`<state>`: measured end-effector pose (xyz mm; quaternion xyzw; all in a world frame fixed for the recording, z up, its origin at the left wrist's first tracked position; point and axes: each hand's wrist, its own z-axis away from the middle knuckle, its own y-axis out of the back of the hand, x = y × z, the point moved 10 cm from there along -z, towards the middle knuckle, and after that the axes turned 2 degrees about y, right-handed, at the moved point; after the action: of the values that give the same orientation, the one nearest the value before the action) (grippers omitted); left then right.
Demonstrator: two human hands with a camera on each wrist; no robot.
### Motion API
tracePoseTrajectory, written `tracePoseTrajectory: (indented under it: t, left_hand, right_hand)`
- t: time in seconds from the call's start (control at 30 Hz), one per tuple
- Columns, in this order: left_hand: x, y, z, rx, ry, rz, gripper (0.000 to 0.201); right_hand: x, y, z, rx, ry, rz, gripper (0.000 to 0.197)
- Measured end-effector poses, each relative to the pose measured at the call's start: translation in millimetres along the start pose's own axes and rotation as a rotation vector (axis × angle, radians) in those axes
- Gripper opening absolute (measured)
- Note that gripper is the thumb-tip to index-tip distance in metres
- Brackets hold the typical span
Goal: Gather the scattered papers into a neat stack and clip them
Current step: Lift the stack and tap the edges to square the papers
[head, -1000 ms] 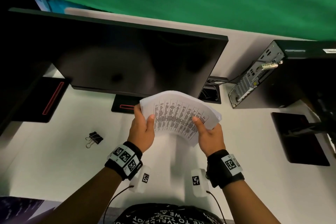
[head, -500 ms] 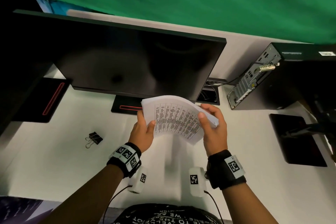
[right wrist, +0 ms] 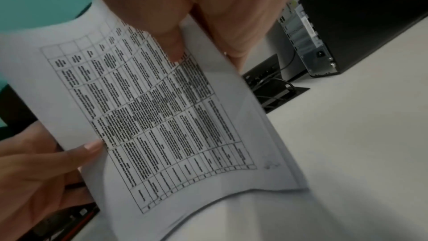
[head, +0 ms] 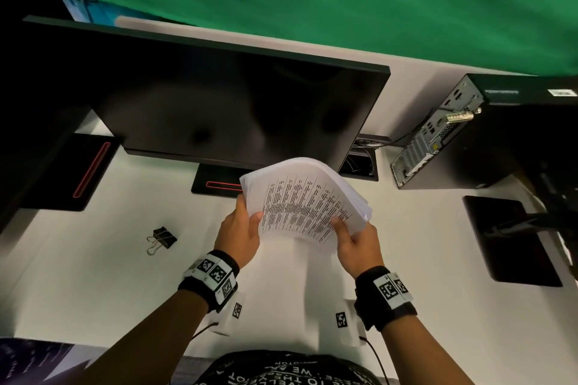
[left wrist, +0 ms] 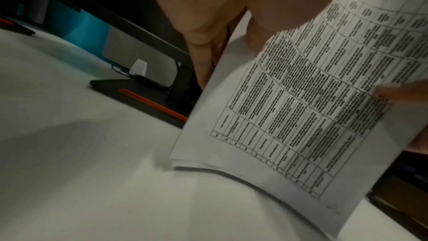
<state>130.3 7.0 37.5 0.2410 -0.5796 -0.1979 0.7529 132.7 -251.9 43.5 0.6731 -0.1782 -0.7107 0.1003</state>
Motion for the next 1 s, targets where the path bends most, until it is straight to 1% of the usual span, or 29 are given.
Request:
tracePoseTrajectory:
  t: [0.07, 0.13, 0.27, 0.33, 0.43, 0.53, 0.57, 0.6, 0.63, 0.67, 0.73, 0.77, 0.83, 0.9, 0.93, 0.97, 1.0]
  left_hand:
    - [-7, -3, 2, -0.041, 0.011, 0.019, 0.053]
    - [-8, 1, 0, -0.054, -0.007, 0.055, 0.053]
    - [6, 20, -6, 0.026, -0.071, 0.147, 0.050]
    - [14, 22, -9, 0.027, -0.097, 0.197, 0.050]
    - [14, 19, -15, 0.014, -0.098, 0.244, 0.052]
    - [13, 16, -17, -0.014, -0.107, 0.207, 0.048]
    - [15, 15, -18, -0.027, -0.129, 0.181, 0.044]
    - [19, 14, -17, -0.042, -0.163, 0.161, 0.039]
    - [22, 15, -18, -0.050, -0.199, 0.152, 0.036]
    - [25, 16, -19, -0.047, -0.218, 0.145, 0.037]
    - [30, 21, -24, -0.011, -0.217, 0.089, 0.033]
    - [33, 25, -26, 0.010, -0.206, 0.052, 0.031]
    - [39, 29, -28, 0.031, -0.184, 0.031, 0.041]
    - [45, 30, -28, 0.044, -0.191, 0.040, 0.042]
    - [48, 30, -26, 0.052, -0.193, 0.051, 0.041]
    - [49, 30, -24, 0.068, -0.192, 0.067, 0.039]
    - [47, 30, -23, 0.087, -0.178, 0.092, 0.038]
  right_hand:
    - [12, -6, 5, -0.054, -0.048, -0.001, 0.034]
    - [19, -8, 8, -0.085, -0.083, -0.015, 0.030]
    - [21, -5, 4, -0.086, -0.090, -0.056, 0.027]
    - [20, -4, 2, -0.074, -0.089, -0.068, 0.026]
    - [22, -7, 3, -0.081, -0.107, -0.110, 0.031]
    - [27, -9, 4, -0.109, -0.123, 0.028, 0.021]
    - [34, -7, 2, -0.108, -0.164, 0.071, 0.016]
    - [39, -8, 0, -0.143, -0.192, 0.085, 0.015]
    - [41, -12, -3, -0.188, -0.168, 0.092, 0.017]
    - [37, -10, -6, -0.197, -0.116, 0.131, 0.018]
    - [30, -3, -12, -0.159, -0.062, 0.226, 0.010]
    - [29, -2, -15, -0.152, -0.054, 0.231, 0.010]
    - [22, -5, -16, -0.162, -0.029, 0.261, 0.007]
    - [10, -8, -16, -0.151, 0.054, 0.331, 0.017]
    - [6, -11, -16, -0.146, 0.099, 0.313, 0.025]
    - [3, -13, -15, -0.143, 0.098, 0.291, 0.030]
    - [2, -13, -14, -0.128, 0.117, 0.267, 0.032]
